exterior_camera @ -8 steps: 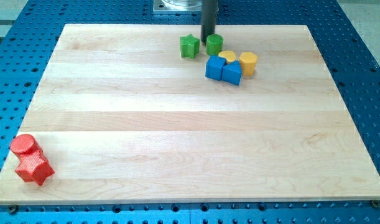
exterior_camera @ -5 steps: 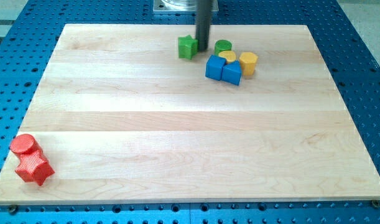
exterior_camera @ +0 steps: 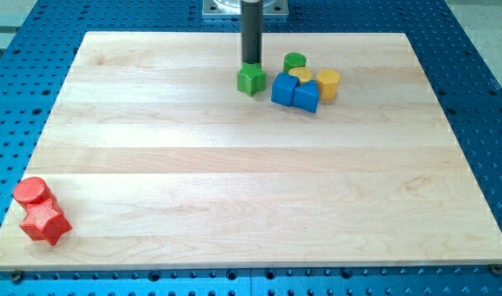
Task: Move the green star close to the cube
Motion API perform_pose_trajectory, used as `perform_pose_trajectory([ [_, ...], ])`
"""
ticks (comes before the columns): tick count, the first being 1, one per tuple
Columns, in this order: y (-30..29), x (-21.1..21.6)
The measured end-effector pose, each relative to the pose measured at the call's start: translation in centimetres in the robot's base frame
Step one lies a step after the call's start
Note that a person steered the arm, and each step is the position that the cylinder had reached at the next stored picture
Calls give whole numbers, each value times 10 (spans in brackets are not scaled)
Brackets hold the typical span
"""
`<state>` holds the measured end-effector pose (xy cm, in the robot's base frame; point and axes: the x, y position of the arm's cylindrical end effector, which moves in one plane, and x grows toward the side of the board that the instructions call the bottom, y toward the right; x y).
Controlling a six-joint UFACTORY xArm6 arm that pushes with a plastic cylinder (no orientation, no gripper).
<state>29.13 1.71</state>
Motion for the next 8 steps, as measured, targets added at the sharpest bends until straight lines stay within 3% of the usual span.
perform_pose_trajectory([
  [2,-82,6],
  [4,-71,37],
  [5,-28,35],
  [7,-40,1],
  [8,-139,27],
])
